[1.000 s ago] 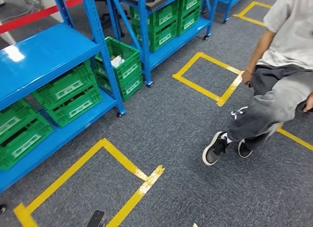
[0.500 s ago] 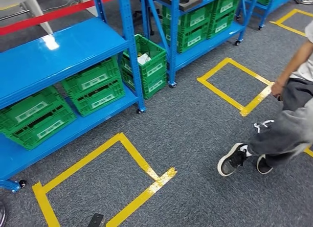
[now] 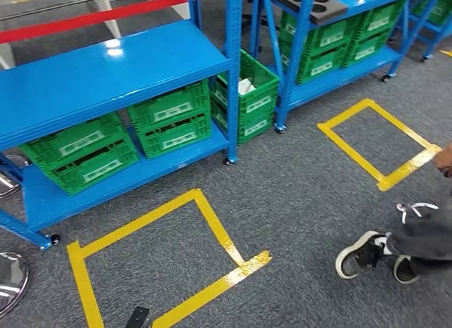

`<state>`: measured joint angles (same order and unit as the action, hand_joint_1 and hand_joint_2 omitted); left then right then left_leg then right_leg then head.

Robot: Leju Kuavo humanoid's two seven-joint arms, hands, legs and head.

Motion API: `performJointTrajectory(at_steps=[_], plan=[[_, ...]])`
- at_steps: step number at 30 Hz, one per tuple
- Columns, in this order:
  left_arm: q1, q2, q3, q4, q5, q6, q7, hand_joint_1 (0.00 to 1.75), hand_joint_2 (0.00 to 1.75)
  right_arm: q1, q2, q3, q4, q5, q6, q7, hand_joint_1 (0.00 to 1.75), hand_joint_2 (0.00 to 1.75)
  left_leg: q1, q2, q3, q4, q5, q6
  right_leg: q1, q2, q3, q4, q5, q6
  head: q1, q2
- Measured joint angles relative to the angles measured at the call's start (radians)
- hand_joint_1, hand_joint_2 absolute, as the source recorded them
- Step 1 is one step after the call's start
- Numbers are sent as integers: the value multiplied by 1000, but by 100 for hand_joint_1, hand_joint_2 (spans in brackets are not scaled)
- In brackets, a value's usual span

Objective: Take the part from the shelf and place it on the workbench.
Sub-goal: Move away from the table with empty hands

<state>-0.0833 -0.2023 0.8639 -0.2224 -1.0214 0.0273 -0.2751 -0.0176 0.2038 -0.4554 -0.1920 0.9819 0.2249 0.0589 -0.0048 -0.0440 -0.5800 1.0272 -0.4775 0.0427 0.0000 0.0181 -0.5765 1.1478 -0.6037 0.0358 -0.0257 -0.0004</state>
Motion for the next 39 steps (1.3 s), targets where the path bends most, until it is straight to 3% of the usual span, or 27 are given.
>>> performJointTrajectory(at_steps=[1,2,3,5,7,9,11,12,13,14,16,18,20,21,23,25,26,27,28,30,31,33,35,37,39], plan=[[-1,0,0,0,0,0,0,0,0,-2,0,0,1,0,1,-1,0,0,0,-30,2,5,-4,-4,-5,26,1,-23,23,3,1,0],[-1,0,0,0,0,0,0,0,0,-4,0,0,2,1,2,0,0,0,1,-54,2,8,-6,-12,-9,46,28,-90,61,1,2,0],[-1,0,0,0,-1,0,0,0,0,-3,0,0,3,2,2,0,0,0,1,-66,-2,10,-5,-18,-10,61,40,-113,61,-2,3,0],[3,2,0,0,-2,1,4,0,0,-5,1,1,4,4,4,1,0,0,2,-80,-9,10,-2,-29,-10,47,48,-119,61,-15,3,0],[5,3,0,0,-5,4,11,0,0,-4,2,1,4,6,5,4,0,0,-1,-44,-22,38,-18,-40,-12,23,55,-124,63,-26,-3,0],[2,3,0,0,-8,7,16,0,0,0,2,1,4,7,5,6,0,0,-1,12,-71,140,-67,-50,-11,-7,62,-127,59,-36,-11,0],[-1,3,-1,0,-9,7,19,0,0,3,1,1,4,7,5,7,0,0,3,29,-135,262,-109,-55,-7,-36,66,-128,53,-44,-13,0],[1,3,-1,0,-9,8,20,0,0,4,0,1,4,7,5,8,0,0,4,30,-149,288,-106,-55,-5,-50,69,-128,49,-46,-13,0],[3,3,-1,0,-10,8,21,0,0,4,-1,1,4,8,5,10,0,0,4,32,-147,278,-86,-52,-3,-62,73,-128,45,-46,-13,0],[4,4,-1,0,-10,8,22,0,0,5,-1,1,4,8,5,11,0,0,2,37,-126,232,-51,-45,0,-73,79,-128,41,-46,-13,0],[3,4,-1,0,-11,8,24,0,0,7,0,1,4,9,5,14,0,0,-12,86,-65,108,5,-22,6,-95,85,-128,30,-44,-12,0],[-2,5,-1,0,-11,8,24,0,0,9,0,1,5,9,6,16,0,0,-26,128,-30,37,11,-4,12,-118,87,-129,21,-39,-11,0],[-2,4,-1,0,-12,8,25,0,0,8,-1,1,4,10,6,18,0,0,-27,115,-23,18,4,0,16,-140,99,-136,17,-33,-11,0],[0,4,-1,0,-12,8,26,0,0,8,-1,2,4,10,6,18,0,0,-23,103,-18,9,7,2,16,-136,105,-136,12,-29,-10,0],[2,3,-1,0,-12,9,26,0,0,6,-3,3,4,10,6,17,0,0,-12,79,-6,-10,14,7,16,-86,89,-90,-16,-18,-5,0],[-2,1,-1,0,-13,8,27,0,0,2,-3,6,4,10,7,13,0,0,-6,55,-2,-15,16,10,11,-30,21,33,-65,-9,1,0],[-3,0,-1,0,-13,8,27,0,0,0,-3,6,4,9,7,10,0,0,-4,42,-2,-14,15,11,9,-21,-15,94,-81,-4,1,0],[-3,-1,-1,0,-13,8,27,0,0,-3,-3,7,4,9,7,9,0,0,-3,28,0,-14,13,10,7,-18,-38,127,-79,0,2,0],[-3,-1,-1,0,-13,8,27,0,0,-5,-3,7,4,9,7,8,0,0,0,13,3,-13,11,8,5,-17,-44,123,-57,5,2,0],[-1,-1,-1,0,-13,7,29,0,0,-7,-3,7,4,8,7,10,0,0,7,-18,6,-5,5,-2,-4,-2,-10,22,24,17,2,0],[-2,-1,-1,0,-13,7,29,0,0,-7,-3,7,5,8,7,11,0,0,8,-32,3,2,2,-9,-9,20,11,-35,51,23,4,0],[-3,0,-1,0,-14,6,31,0,0,-7,-2,7,6,8,7,12,0,0,8,-56,-10,16,-1,-22,-16,56,39,-100,60,17,6,0],[0,0,-1,0,-14,6,34,0,0,-9,-1,7,6,8,7,12,0,0,9,-75,-21,19,4,-32,-15,53,47,-111,52,-2,5,0],[4,0,-1,0,-14,6,35,0,0,-9,-1,7,6,7,7,12,0,0,8,-58,-28,32,-3,-40,-17,33,52,-113,53,-12,1,0],[1,0,-1,0,-13,7,36,0,0,-5,0,7,6,5,6,14,0,0,6,-6,-63,108,-43,-50,-17,8,58,-116,50,-21,-4,0]])
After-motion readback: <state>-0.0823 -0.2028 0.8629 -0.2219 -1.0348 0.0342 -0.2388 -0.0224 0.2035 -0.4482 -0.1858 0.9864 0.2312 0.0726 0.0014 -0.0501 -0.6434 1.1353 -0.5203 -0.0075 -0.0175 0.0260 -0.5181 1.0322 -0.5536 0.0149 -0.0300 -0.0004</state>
